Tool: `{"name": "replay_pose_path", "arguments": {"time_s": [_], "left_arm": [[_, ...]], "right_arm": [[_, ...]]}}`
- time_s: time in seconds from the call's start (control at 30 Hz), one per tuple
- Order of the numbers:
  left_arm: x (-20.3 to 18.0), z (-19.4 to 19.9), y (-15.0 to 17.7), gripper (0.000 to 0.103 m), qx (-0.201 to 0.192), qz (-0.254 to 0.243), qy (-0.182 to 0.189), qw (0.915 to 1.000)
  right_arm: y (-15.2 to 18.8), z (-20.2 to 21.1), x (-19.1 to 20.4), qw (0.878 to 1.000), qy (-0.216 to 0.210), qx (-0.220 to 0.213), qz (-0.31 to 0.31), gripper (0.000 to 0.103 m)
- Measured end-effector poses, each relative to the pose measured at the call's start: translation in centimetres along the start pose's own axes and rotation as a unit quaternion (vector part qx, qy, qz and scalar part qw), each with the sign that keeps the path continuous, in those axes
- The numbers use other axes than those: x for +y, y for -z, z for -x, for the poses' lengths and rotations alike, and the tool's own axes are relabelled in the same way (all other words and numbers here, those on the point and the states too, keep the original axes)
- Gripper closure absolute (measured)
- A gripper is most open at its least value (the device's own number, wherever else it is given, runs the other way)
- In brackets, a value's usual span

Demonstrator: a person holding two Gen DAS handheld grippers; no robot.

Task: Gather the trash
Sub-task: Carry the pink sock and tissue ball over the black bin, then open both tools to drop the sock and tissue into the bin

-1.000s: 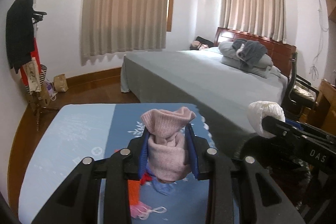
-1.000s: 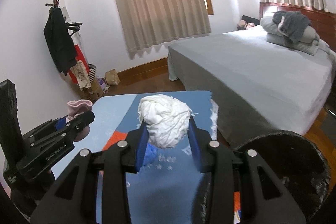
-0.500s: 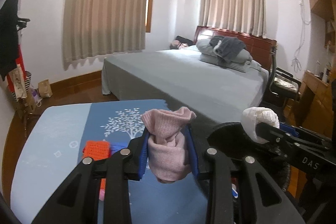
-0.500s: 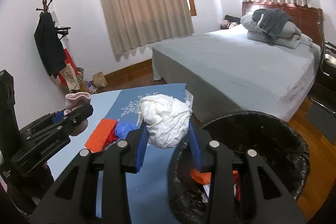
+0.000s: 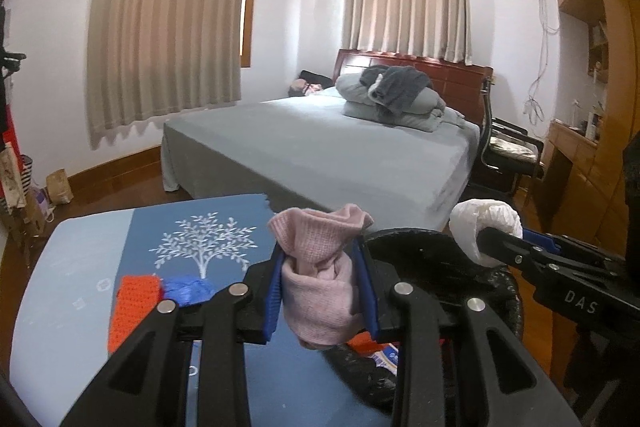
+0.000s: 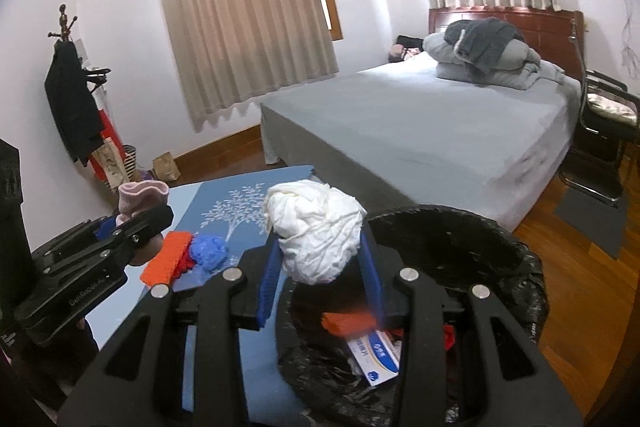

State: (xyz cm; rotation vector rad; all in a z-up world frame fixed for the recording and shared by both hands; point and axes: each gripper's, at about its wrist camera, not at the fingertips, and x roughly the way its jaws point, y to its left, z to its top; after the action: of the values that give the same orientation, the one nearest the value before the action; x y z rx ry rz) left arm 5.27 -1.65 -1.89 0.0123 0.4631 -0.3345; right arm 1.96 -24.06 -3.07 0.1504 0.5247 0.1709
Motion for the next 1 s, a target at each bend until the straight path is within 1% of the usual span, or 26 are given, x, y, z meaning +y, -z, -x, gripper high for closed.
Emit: {"name": "replay_pose_path", "arguments": {"time_s": [0.4, 0.63, 0.67, 0.7, 0.73, 0.77, 0.8, 0.83, 0.9, 0.93, 1.0], "left_arm": [[-4.1, -3.4, 0.4, 0.07, 0.012, -0.02, 0.04, 0.9989], [-6.4, -6.9, 0.6, 0.07, 0.028, -0.033, 0.069, 0.9967], [-6.6, -7.4, 0.6, 0.069, 0.032, -0.034, 0.075, 0.9961], [-6.9, -7.9, 0.6, 0.068, 0.036, -0.034, 0.082, 0.9954], [-7.1, -8.6, 0.6, 0.066, 0.042, -0.033, 0.09, 0.9946], [-7.3, -9.0, 0.6, 0.057, 0.044, -0.032, 0.092, 0.9942], [-7.5, -9.4, 0.6, 0.049, 0.045, -0.031, 0.098, 0.9937], [-7.5, -9.7, 0.6, 0.046, 0.046, -0.029, 0.103, 0.9932], [-7.7, -10.1, 0.6, 0.039, 0.045, -0.027, 0.104, 0.9931], [-7.6, -10.1, 0.5, 0.036, 0.044, -0.027, 0.102, 0.9935], [-7.2, -9.9, 0.4, 0.027, 0.037, -0.027, 0.089, 0.9949]], "right_arm": [[1.1, -0.3, -4.4, 0.999, 0.047, 0.01, -0.02, 0.067], [1.6, -1.3, -7.1, 0.997, 0.07, 0.018, -0.029, 0.062], [1.7, -1.5, -7.6, 0.997, 0.075, 0.019, -0.031, 0.056], [1.8, -1.6, -8.0, 0.996, 0.081, 0.019, -0.033, 0.047], [1.8, -1.6, -8.4, 0.996, 0.086, 0.019, -0.035, 0.042], [1.9, -1.6, -8.9, 0.995, 0.091, 0.017, -0.038, 0.034], [1.9, -1.5, -9.2, 0.995, 0.095, 0.014, -0.04, 0.028], [1.9, -1.4, -9.6, 0.994, 0.101, 0.011, -0.042, 0.025], [1.9, -1.0, -10.2, 0.993, 0.112, 0.002, -0.046, 0.015], [1.9, -0.8, -10.4, 0.992, 0.116, -0.003, -0.048, 0.014], [2.0, -0.5, -10.7, 0.991, 0.121, -0.007, -0.051, 0.007]]}}
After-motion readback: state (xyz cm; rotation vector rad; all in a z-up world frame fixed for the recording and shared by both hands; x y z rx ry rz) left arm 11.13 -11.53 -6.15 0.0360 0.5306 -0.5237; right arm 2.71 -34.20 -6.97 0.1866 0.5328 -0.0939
